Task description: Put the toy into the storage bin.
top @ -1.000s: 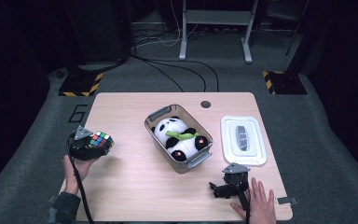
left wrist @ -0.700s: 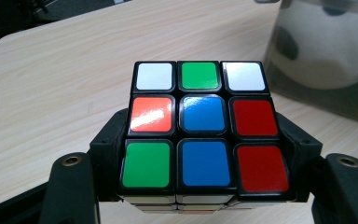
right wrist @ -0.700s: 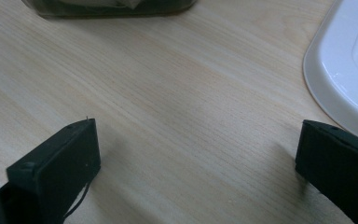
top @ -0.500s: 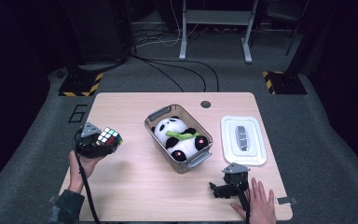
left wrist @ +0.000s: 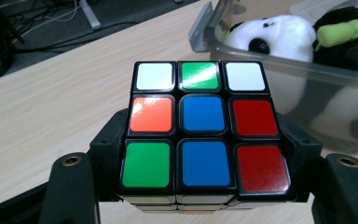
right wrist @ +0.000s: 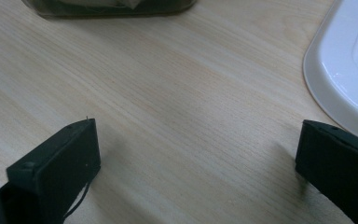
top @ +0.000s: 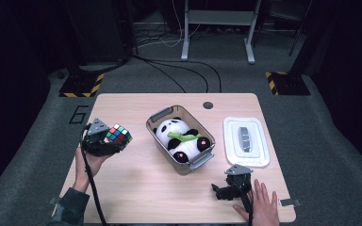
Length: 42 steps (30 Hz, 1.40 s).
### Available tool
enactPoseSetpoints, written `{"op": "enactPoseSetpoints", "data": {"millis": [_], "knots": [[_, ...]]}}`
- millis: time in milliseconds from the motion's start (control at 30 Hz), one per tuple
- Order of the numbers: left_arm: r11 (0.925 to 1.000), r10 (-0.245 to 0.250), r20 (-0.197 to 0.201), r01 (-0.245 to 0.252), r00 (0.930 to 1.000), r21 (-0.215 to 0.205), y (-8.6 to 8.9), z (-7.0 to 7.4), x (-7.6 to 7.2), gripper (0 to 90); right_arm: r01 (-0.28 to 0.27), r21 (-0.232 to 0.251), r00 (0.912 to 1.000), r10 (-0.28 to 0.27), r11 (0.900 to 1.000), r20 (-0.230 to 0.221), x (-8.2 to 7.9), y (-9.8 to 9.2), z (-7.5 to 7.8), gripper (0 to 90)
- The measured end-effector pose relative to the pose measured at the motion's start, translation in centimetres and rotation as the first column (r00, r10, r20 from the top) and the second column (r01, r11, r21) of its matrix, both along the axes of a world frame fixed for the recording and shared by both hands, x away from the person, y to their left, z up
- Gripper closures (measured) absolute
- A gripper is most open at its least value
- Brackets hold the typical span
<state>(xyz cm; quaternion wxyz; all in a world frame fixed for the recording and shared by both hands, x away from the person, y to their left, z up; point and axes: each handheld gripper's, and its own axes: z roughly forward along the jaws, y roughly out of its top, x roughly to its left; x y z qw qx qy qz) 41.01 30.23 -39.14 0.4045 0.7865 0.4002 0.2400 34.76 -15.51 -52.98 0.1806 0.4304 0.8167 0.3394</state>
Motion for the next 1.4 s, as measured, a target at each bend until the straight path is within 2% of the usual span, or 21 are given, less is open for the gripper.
{"op": "enactPoseSetpoints", "data": {"millis": [167, 333, 633, 867, 1033, 1400], "knots": [[0.9994, -0.033, 0.004, 0.033, 0.9994, 0.011, -1.0, 0.7, 0.1, 33.8, 0.000, 0.000, 1.0000, 0.000, 1.000, 0.000, 0.0, 0.0, 0.0, 0.0], [0.9981, -0.062, 0.010, 0.062, 0.9980, 0.002, -2.2, 1.5, 0.3, 33.8, 0.000, 0.000, 1.0000, 0.000, 1.000, 0.000, 0.0, 0.0, 0.0, 0.0], [0.9906, -0.137, 0.027, 0.137, 0.9902, -0.001, -4.9, 3.1, 0.4, 33.8, 0.000, 0.000, 1.0000, 0.000, 1.000, 0.000, 0.0, 0.0, 0.0, 0.0], [0.9812, -0.193, 0.026, 0.193, 0.9809, -0.005, -7.0, 3.6, 0.6, 33.8, 0.000, 0.000, 1.0000, 0.000, 1.000, 0.000, 0.0, 0.0, 0.0, 0.0], [0.9745, -0.222, 0.023, 0.223, 0.9747, -0.026, -8.5, 3.7, 0.9, 33.8, 0.000, 0.000, 1.0000, 0.000, 1.000, 0.000, 0.0, 0.0, 0.0, 0.0], [0.9541, -0.295, 0.004, 0.295, 0.9555, -0.053, -12.2, 3.8, 1.0, 33.8, 0.000, 0.000, 1.0000, 0.000, 1.000, 0.000, 0.0, 0.0, 0.0, 0.0]]}}
